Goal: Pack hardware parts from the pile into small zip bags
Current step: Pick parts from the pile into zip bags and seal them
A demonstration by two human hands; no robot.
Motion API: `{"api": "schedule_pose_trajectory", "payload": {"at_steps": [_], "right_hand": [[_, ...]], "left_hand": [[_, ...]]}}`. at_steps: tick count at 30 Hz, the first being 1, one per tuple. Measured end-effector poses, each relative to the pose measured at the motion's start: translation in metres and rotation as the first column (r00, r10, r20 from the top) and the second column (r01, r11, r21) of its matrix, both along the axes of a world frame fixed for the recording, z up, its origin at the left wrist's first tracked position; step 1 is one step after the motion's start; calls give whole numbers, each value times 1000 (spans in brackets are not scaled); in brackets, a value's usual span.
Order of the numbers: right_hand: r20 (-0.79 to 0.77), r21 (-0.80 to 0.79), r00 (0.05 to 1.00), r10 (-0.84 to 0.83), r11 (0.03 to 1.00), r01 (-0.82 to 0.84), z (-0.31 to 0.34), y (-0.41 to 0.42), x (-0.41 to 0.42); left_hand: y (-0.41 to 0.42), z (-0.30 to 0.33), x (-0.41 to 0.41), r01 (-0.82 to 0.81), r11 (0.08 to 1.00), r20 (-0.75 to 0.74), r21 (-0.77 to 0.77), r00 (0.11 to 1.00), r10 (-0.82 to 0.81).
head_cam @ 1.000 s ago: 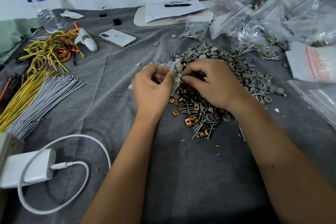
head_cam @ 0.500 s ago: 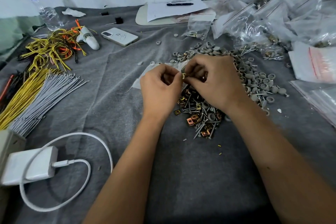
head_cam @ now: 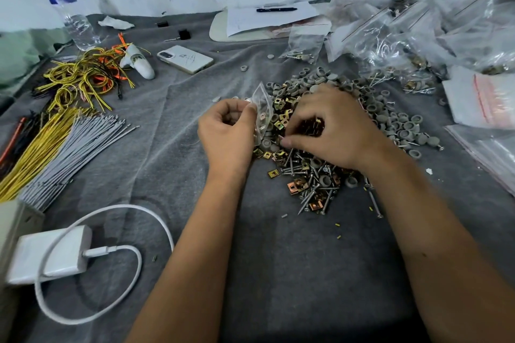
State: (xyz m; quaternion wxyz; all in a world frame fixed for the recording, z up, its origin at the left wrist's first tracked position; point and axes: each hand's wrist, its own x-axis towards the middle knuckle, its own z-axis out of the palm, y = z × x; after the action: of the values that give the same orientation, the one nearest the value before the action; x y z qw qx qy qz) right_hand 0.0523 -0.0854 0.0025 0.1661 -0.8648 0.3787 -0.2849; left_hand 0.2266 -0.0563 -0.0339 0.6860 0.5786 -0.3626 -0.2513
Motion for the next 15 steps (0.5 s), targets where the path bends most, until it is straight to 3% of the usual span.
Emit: {"api": "schedule_pose_trajectory", "payload": {"at_steps": [3, 5, 12, 15], "right_hand": [[-315, 110, 946, 72, 993, -39, -2, 1, 1], [-360, 133, 929, 84, 990, -38, -3, 1, 0], [-353, 100, 934, 65, 994, -31, -5, -3, 1], [-104, 137, 991, 80, 988, -66, -3, -3, -1]], "left_hand": [[-1, 0, 0, -13, 1000, -2, 17, 1000, 13], [-1, 0, 0, -4, 1000, -9, 17, 1000, 5], [0, -1, -1, 0, 1000, -3, 17, 1000, 0], [-1, -1, 1, 8, 1000, -3, 26, 1000, -8]]}}
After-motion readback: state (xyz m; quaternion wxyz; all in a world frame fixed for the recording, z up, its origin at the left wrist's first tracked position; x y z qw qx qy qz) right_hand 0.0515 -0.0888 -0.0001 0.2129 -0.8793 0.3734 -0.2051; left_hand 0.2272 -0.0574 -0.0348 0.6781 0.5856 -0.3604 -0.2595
